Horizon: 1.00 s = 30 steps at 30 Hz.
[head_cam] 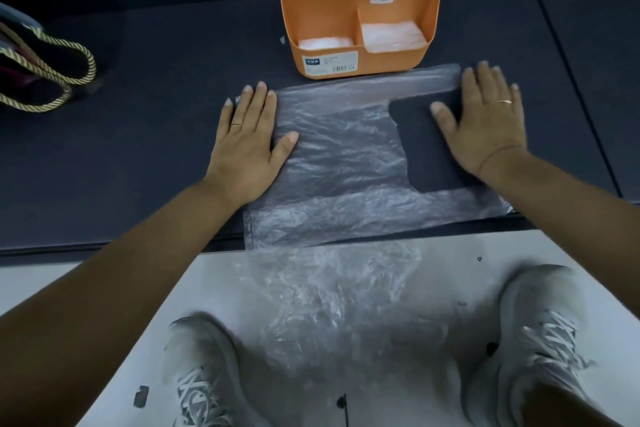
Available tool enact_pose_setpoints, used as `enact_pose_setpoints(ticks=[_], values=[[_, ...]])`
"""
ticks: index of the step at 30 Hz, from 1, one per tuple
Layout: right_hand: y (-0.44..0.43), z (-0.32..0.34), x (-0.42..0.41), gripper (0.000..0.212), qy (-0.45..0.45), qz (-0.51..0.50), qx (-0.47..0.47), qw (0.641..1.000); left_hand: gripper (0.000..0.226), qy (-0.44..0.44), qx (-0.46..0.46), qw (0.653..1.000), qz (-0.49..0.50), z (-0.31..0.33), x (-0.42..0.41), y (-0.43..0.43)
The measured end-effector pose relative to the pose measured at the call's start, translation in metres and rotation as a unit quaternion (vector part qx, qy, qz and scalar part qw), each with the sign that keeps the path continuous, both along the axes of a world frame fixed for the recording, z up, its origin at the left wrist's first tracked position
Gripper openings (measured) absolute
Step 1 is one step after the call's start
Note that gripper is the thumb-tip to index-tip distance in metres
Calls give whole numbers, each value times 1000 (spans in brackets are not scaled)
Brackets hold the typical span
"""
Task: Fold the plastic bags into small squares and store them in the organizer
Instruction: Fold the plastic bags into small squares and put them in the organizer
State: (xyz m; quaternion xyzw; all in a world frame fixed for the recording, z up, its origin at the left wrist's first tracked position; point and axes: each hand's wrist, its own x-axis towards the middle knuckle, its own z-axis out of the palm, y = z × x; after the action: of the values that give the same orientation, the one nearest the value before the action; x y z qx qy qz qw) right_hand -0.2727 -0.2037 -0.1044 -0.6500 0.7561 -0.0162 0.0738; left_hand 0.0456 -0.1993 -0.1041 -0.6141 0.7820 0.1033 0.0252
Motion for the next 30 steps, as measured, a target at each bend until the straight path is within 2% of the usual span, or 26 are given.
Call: enact_pose_setpoints(ticks=[2,5,7,8,11,14,16,18,21,24,27,30], values=[[13,9,9,85,-25,36,-35,998,80,31,-46,998,-43,8,-5,18],[57,9,50,78,-93,216,-64,970,79,65,-70,986,-133,6,-19,68],[84,-6,67,76,-64,319,-51,944,81,32,-62,981,-181,-3,-21,100],[90,-11,67,76,-40,339,-41,939,83,6,-54,980,-191,-8,-17,110],[91,-12,53,80,-32,323,-24,946,86,-30,-52,981,-186,-13,3,119],[97,-8,46,89,-28,347,-7,938,69,-19,-89,976,-200,-15,24,122],[106,-10,52,91,-8,383,-6,924,54,7,-137,968,-209,-18,33,125],[113,-13,62,85,-8,405,-33,914,50,36,-176,962,-206,-18,37,128],[116,-9,78,78,-31,400,-84,912,41,93,-190,956,-202,-11,35,134],[115,-4,91,65,-52,435,-124,890,31,164,-197,948,-189,4,24,136],[106,0,94,37,-119,427,-160,882,31,232,-160,949,-145,19,17,134],[95,17,71,32,-166,358,-118,911,27,308,-53,950,-18,37,24,129]])
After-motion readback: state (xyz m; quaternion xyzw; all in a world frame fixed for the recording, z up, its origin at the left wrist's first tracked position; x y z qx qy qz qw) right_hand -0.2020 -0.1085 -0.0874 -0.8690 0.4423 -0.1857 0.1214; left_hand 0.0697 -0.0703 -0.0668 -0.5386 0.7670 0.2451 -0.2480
